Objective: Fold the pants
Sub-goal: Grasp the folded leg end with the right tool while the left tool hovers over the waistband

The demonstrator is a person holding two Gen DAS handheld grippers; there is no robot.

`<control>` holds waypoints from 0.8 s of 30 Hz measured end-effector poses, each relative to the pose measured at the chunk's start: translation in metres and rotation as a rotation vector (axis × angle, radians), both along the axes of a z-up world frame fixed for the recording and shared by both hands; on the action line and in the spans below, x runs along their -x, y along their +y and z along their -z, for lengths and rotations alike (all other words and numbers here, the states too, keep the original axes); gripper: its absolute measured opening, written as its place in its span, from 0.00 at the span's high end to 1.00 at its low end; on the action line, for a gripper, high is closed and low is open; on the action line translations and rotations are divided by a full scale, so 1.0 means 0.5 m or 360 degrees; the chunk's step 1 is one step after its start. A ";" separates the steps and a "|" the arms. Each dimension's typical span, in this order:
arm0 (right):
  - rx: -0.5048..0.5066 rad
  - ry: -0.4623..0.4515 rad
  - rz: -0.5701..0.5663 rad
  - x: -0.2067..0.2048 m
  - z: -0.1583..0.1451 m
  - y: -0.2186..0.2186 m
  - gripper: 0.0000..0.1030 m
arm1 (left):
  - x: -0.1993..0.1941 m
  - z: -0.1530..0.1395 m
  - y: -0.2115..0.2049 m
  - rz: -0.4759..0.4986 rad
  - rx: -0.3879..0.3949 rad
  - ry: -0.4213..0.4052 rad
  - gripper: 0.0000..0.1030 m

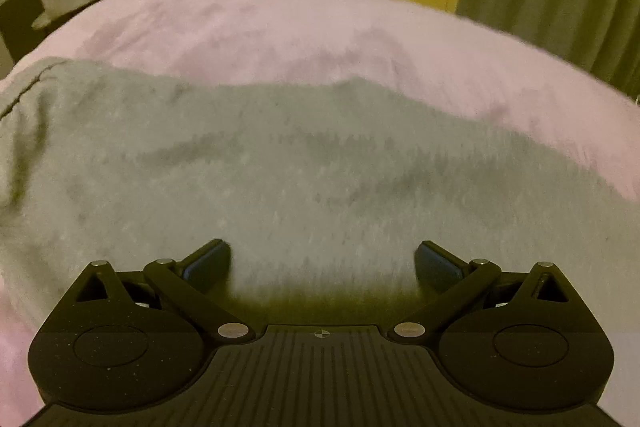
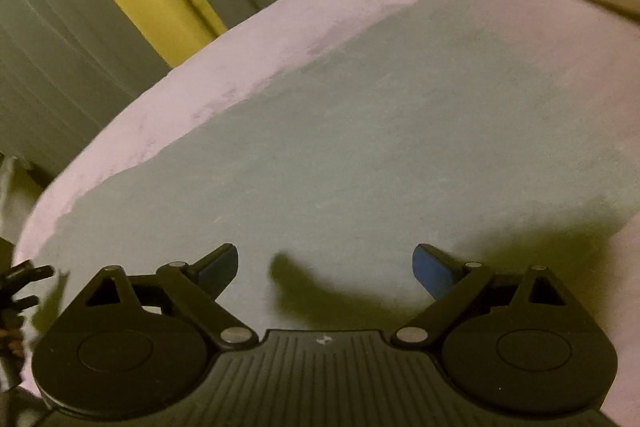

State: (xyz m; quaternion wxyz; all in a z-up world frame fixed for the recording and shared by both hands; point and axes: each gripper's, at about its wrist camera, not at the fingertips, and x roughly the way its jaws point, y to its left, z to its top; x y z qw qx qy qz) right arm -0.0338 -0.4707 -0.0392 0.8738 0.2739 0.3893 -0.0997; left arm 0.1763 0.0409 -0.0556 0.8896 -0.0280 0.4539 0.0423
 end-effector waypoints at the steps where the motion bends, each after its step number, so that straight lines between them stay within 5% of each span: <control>1: 0.0044 0.0019 0.0032 0.007 -0.005 0.002 0.08 | -0.001 0.001 0.000 -0.0022 -0.0057 0.0008 0.00; 4: 0.0132 0.0067 0.0135 0.017 -0.002 -0.014 0.06 | -0.009 -0.003 0.039 -0.0230 -0.0190 0.0022 0.00; 8: 0.0184 0.0095 0.0105 0.008 0.002 0.000 0.03 | -0.028 -0.023 0.171 -0.0596 -0.0112 0.0029 0.00; 11: 0.0292 0.0188 0.0050 -0.016 0.008 0.018 0.03 | -0.039 -0.033 0.281 -0.0798 -0.0026 0.0011 0.14; 16: 0.0408 0.0274 -0.0002 -0.044 0.015 0.036 0.03 | -0.033 -0.025 0.377 -0.0698 -0.0096 -0.0052 0.42; 24: 0.0377 0.0241 0.0037 -0.028 0.009 0.029 0.03 | -0.010 -0.028 0.413 -0.0684 0.0029 -0.0169 0.41</control>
